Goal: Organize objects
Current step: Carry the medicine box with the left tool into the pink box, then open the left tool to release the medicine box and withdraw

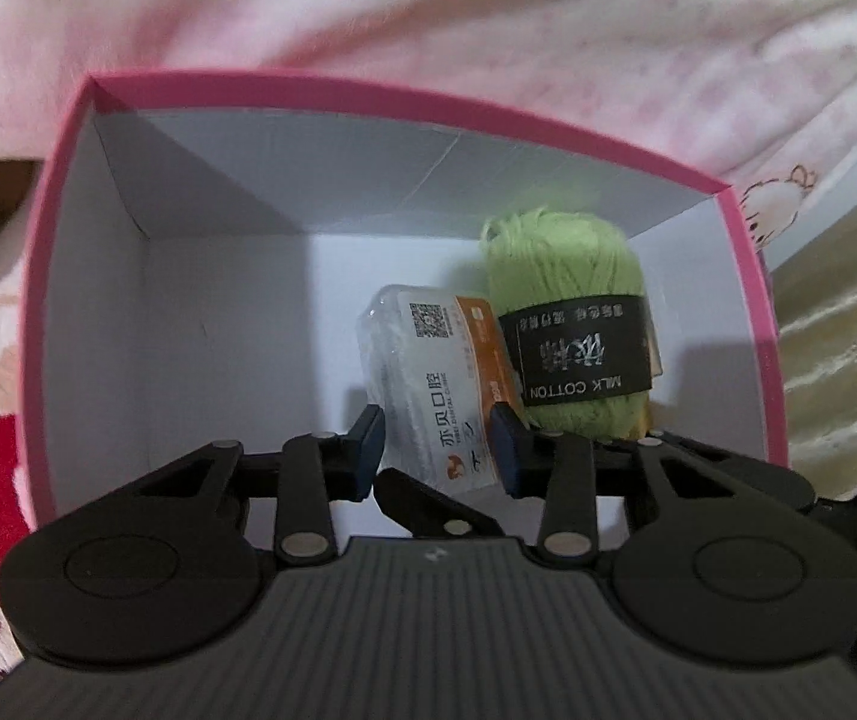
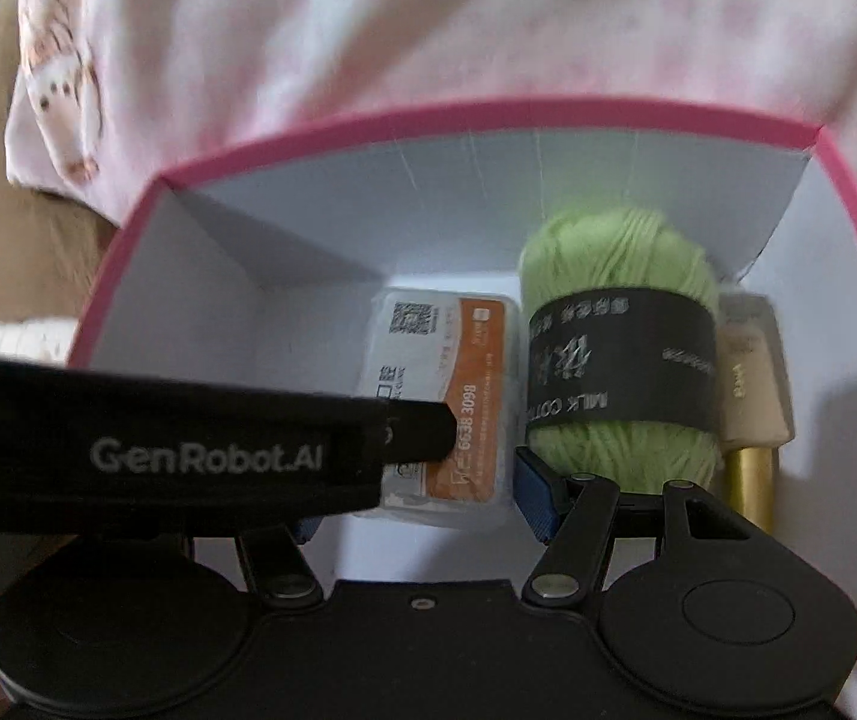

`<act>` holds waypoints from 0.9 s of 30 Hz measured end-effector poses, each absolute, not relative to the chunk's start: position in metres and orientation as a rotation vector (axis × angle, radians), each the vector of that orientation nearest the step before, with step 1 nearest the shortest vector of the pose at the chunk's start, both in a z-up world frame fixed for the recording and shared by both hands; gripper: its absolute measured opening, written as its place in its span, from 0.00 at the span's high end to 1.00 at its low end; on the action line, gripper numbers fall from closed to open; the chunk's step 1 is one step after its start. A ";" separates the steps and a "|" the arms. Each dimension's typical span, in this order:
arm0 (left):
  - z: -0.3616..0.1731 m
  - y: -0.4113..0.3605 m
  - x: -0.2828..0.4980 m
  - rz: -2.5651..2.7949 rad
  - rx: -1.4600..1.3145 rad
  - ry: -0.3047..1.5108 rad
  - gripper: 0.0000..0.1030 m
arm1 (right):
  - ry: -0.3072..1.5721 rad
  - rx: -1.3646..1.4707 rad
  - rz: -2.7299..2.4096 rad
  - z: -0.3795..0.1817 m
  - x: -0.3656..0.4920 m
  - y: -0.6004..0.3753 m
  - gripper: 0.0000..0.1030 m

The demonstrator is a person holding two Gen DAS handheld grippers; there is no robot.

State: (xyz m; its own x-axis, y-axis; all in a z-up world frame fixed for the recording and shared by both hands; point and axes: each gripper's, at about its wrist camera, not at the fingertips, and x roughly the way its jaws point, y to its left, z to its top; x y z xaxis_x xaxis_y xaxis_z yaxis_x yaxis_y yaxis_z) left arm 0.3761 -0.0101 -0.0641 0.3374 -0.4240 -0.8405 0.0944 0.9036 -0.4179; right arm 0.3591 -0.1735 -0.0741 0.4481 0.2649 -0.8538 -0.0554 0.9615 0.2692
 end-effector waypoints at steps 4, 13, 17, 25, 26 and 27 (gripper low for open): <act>-0.069 -0.019 0.376 -0.316 -0.277 1.196 0.73 | 1.116 0.286 0.210 -0.075 0.354 -0.186 0.30; -0.075 -0.019 0.381 -0.274 -0.309 1.196 0.76 | 1.090 0.103 0.268 -0.077 0.327 -0.169 0.43; -0.074 -0.018 0.381 -0.274 -0.304 1.162 0.78 | 1.069 0.097 0.199 -0.082 0.325 -0.171 0.68; -0.061 -0.023 0.365 -0.327 -0.206 1.070 0.78 | 0.918 0.165 0.163 -0.077 0.305 -0.177 0.80; -0.058 -0.025 0.361 -0.334 -0.184 1.058 0.76 | 0.915 0.181 0.166 -0.076 0.302 -0.179 0.80; -0.054 -0.026 0.357 -0.349 -0.162 1.046 0.74 | 0.910 0.193 0.169 -0.073 0.298 -0.181 0.78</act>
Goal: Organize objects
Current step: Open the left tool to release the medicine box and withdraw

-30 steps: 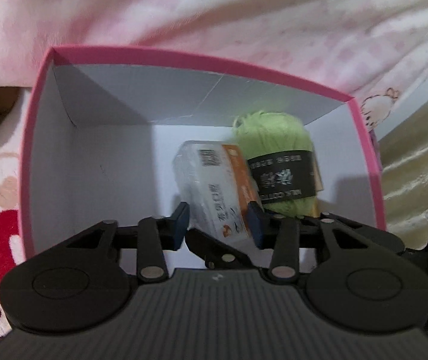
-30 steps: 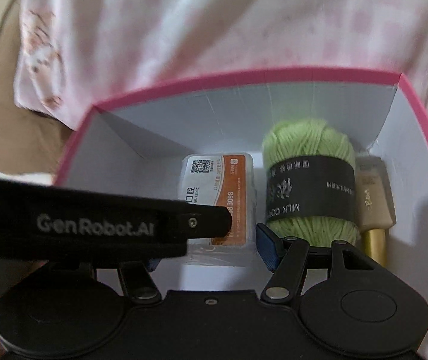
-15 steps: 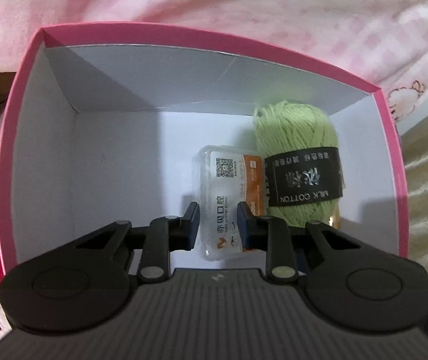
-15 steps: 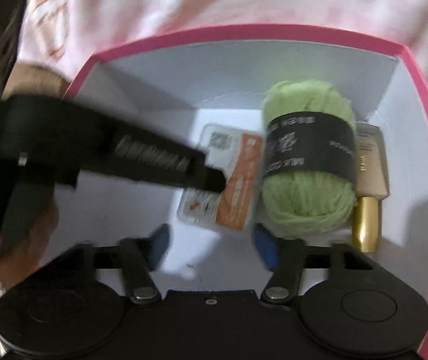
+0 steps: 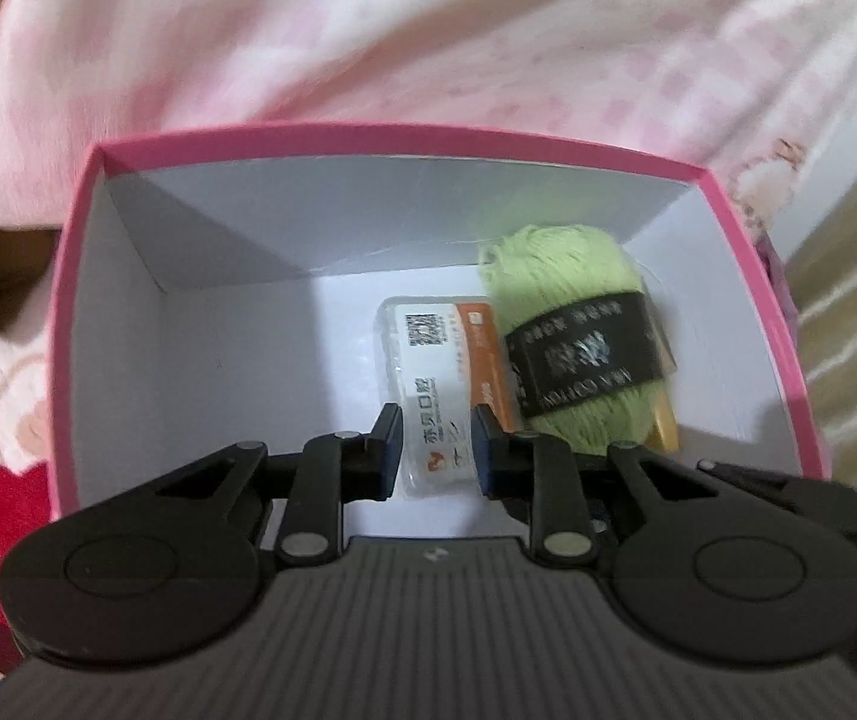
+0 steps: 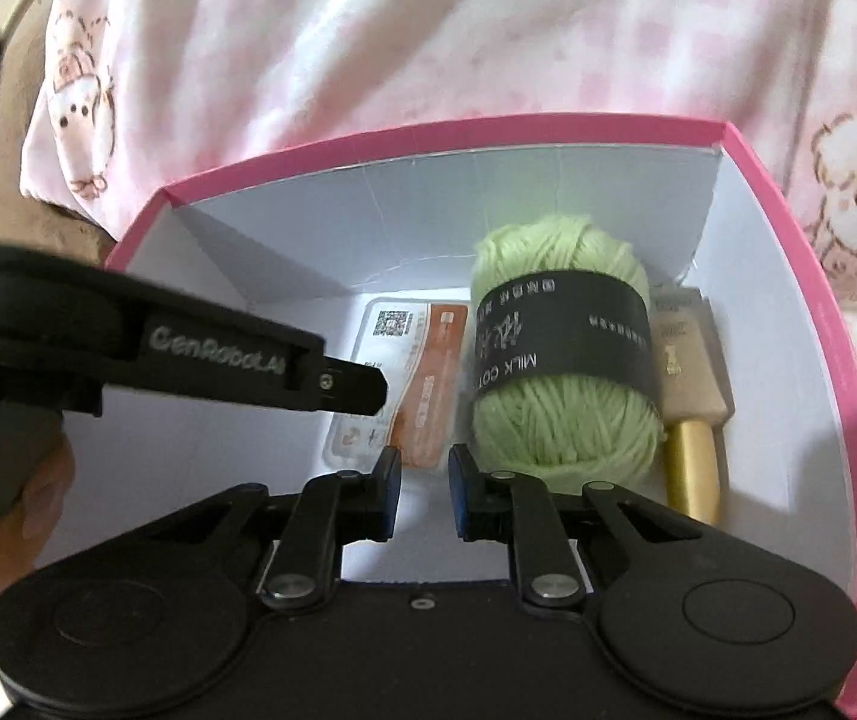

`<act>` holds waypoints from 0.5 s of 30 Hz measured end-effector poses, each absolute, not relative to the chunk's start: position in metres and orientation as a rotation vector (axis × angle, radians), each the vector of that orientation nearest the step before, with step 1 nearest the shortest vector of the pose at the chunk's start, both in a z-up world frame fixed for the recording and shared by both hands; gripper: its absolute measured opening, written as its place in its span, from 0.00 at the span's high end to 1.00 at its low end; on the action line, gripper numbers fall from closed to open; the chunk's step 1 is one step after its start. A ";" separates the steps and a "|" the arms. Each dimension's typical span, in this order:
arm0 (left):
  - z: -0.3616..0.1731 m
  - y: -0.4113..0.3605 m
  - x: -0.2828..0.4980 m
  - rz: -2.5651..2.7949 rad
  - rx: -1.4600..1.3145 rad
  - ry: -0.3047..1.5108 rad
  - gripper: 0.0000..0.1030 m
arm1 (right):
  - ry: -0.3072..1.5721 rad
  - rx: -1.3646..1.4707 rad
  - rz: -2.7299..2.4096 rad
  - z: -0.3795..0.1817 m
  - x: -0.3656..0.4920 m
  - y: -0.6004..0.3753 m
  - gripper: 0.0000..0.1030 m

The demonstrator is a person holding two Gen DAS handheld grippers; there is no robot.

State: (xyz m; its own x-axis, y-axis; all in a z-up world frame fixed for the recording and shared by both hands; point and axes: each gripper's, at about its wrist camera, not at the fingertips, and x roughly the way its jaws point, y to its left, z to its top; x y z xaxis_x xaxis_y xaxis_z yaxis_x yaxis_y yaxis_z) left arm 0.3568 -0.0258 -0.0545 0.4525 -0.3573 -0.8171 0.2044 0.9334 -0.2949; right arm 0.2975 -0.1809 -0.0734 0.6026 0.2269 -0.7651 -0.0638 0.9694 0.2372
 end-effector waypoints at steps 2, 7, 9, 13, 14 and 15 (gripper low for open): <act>-0.044 -0.024 0.347 -0.378 -0.124 1.029 0.74 | 0.893 0.203 0.180 -0.065 0.284 -0.183 0.77; -0.007 -0.017 0.321 -0.451 -0.085 1.009 0.70 | 0.890 0.223 0.194 -0.025 0.269 -0.197 0.63; 0.012 -0.013 0.312 -0.475 -0.074 1.000 0.70 | 0.873 0.190 0.207 -0.001 0.256 -0.197 0.57; 0.046 -0.010 0.284 -0.509 -0.026 0.976 0.69 | 0.840 0.106 0.224 0.036 0.232 -0.187 0.55; 0.053 -0.008 0.275 -0.518 -0.012 0.970 0.68 | 0.835 0.091 0.225 0.043 0.226 -0.187 0.53; 0.062 -0.006 0.267 -0.528 0.001 0.965 0.66 | 0.829 0.078 0.225 0.052 0.218 -0.186 0.48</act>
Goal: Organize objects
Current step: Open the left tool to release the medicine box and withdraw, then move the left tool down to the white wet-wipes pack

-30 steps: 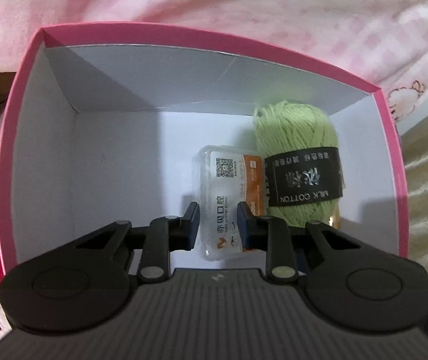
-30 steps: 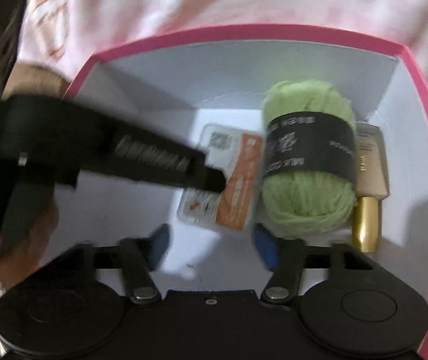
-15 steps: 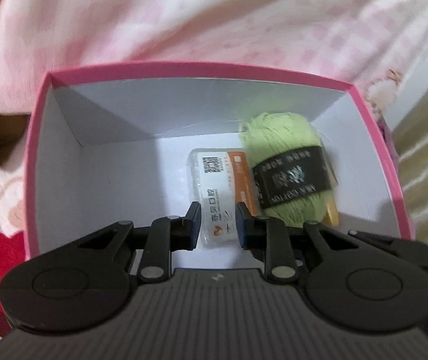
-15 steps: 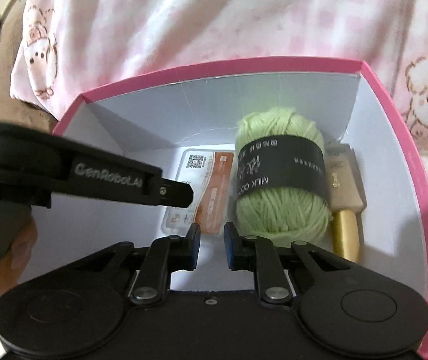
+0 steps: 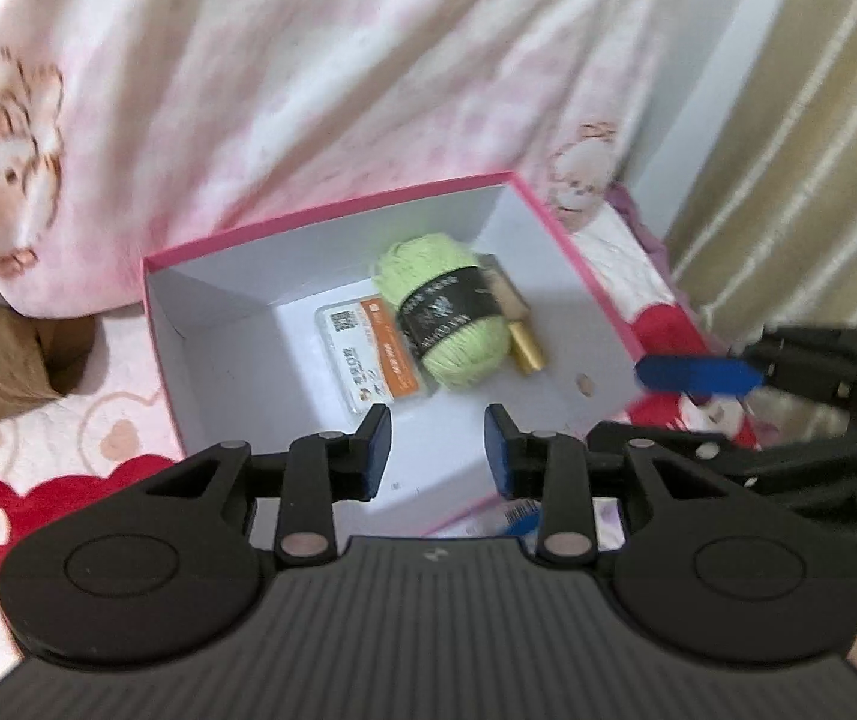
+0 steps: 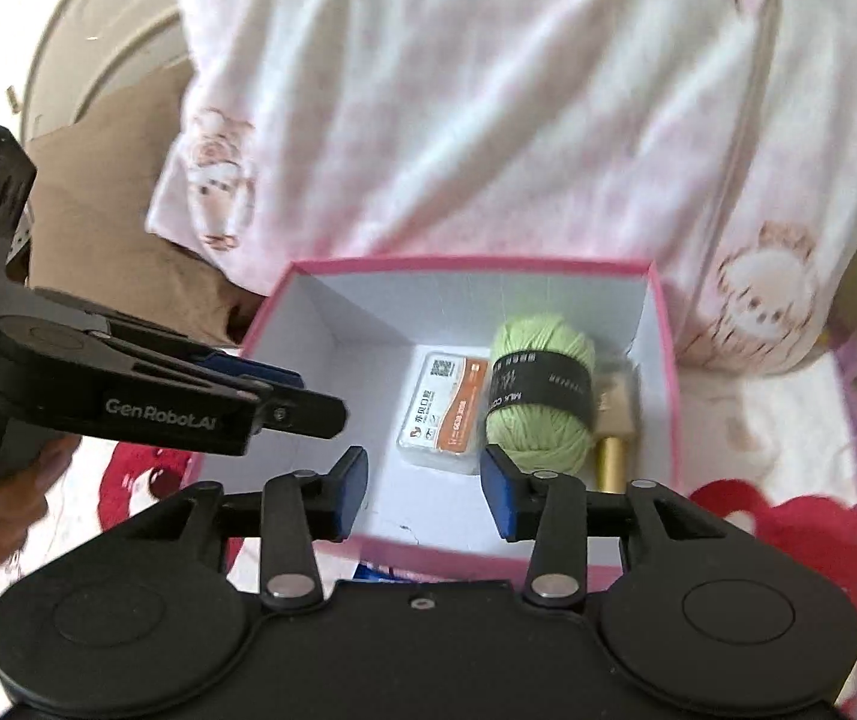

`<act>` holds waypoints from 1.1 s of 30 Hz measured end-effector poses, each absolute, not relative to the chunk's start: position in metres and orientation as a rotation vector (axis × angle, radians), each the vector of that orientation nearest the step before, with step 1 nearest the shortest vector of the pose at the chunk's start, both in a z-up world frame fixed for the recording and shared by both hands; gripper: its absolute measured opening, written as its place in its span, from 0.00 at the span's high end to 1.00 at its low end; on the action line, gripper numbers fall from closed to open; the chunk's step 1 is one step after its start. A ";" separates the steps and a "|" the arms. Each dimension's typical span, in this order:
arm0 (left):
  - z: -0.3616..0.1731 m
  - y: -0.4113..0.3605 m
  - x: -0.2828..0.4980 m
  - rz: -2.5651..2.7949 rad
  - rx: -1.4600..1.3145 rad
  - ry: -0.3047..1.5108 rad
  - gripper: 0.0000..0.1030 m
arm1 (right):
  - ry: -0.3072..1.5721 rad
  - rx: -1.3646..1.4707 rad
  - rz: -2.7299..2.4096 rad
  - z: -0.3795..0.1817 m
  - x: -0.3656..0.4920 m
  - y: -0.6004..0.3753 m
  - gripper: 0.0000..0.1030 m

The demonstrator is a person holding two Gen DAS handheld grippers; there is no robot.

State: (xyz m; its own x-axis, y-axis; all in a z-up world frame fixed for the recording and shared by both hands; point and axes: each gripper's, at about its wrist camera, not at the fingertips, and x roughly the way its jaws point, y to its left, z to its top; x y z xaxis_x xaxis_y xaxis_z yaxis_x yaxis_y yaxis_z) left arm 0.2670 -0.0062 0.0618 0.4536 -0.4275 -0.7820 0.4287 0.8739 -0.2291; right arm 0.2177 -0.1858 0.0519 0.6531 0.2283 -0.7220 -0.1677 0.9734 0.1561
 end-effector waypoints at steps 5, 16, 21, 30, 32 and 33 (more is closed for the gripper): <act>0.096 -0.002 0.229 -0.577 0.049 0.959 0.62 | 0.802 0.012 0.236 0.092 0.170 -0.191 0.42; 0.133 -0.006 0.140 -0.631 0.195 0.932 0.45 | 0.751 -0.085 0.310 0.129 0.085 -0.190 0.33; 0.122 -0.010 0.114 -0.652 0.192 0.958 0.42 | 0.744 -0.135 0.314 0.118 0.055 -0.191 0.18; 0.080 -0.028 0.092 -0.662 0.105 0.984 0.36 | 0.747 -0.201 0.380 0.071 0.012 -0.191 0.17; 0.066 -0.032 0.091 -0.665 0.087 1.016 0.36 | 0.743 -0.223 0.405 0.058 0.006 -0.191 0.17; 0.059 -0.033 0.090 -0.662 0.082 1.028 0.36 | 0.736 -0.229 0.411 0.052 0.004 -0.192 0.17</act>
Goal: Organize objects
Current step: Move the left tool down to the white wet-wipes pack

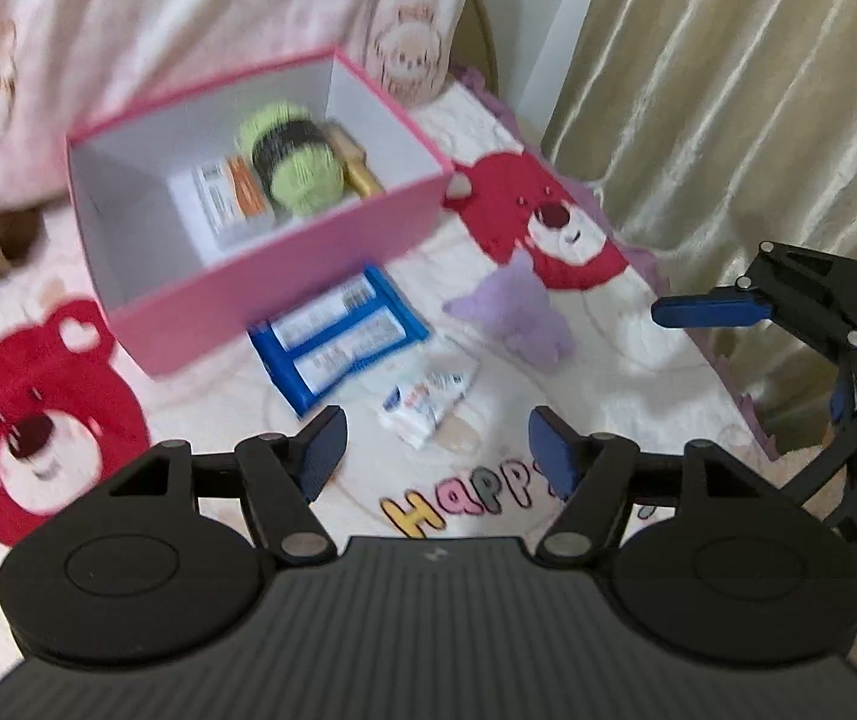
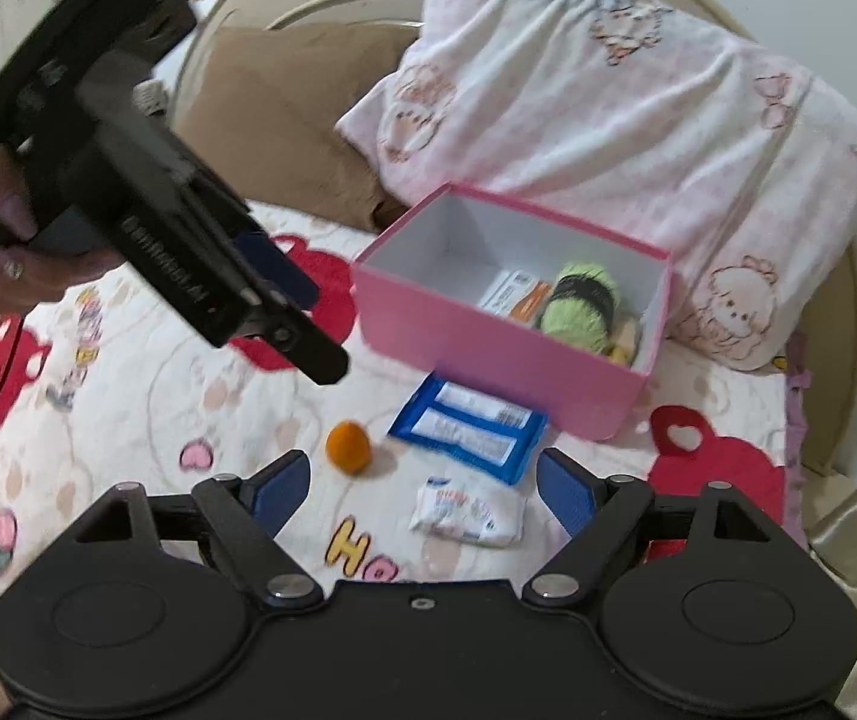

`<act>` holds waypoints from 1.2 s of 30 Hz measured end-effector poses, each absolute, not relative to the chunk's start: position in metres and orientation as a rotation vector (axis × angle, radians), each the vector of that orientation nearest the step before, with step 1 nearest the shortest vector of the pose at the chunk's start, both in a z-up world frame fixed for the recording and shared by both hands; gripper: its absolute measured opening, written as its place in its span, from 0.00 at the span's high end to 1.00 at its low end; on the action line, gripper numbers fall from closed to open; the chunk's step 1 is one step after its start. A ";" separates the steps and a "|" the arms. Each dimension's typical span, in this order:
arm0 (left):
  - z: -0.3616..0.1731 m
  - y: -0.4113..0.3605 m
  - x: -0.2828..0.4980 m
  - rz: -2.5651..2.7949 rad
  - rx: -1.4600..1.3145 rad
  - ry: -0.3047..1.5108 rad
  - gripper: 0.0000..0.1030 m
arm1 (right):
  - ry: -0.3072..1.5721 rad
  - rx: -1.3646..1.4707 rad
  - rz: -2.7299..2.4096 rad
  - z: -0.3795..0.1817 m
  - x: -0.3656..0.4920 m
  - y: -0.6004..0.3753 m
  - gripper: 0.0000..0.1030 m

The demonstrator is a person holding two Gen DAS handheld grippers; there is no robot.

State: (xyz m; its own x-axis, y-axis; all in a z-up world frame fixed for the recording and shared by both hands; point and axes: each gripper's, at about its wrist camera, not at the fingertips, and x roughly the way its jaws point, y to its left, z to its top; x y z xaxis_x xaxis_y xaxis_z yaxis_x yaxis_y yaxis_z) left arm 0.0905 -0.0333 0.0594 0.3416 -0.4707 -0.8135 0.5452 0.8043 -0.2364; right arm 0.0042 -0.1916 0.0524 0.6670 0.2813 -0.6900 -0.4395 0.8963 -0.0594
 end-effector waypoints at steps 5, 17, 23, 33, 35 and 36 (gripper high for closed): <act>0.028 -0.040 0.088 -0.642 0.068 1.042 0.29 | 0.716 -0.224 0.450 0.024 0.003 -0.194 0.17; -0.037 -0.051 0.102 -0.526 -0.019 1.102 0.28 | 0.718 -0.210 0.442 -0.041 0.039 -0.197 0.17; -0.059 -0.059 0.110 -0.490 -0.066 1.104 0.33 | 0.778 -0.203 0.445 -0.073 0.063 -0.202 0.17; -0.100 -0.073 0.119 -0.437 -0.208 1.104 0.54 | 0.800 -0.153 0.374 -0.115 0.078 -0.217 0.17; -0.108 -0.072 0.122 -0.417 -0.256 1.105 0.59 | 0.799 -0.141 0.381 -0.118 0.080 -0.217 0.17; -0.111 -0.071 0.122 -0.408 -0.276 1.101 0.61 | 0.803 -0.127 0.387 -0.119 0.082 -0.217 0.17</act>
State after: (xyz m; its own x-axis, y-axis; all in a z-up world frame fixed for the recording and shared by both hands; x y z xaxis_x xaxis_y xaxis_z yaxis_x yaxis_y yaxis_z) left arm 0.1223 -0.0707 -0.1113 0.3904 -0.4506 -0.8028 0.1818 0.8926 -0.4126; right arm 0.0818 -0.2172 -0.1191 0.6293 0.2889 -0.7215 -0.3843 0.9226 0.0343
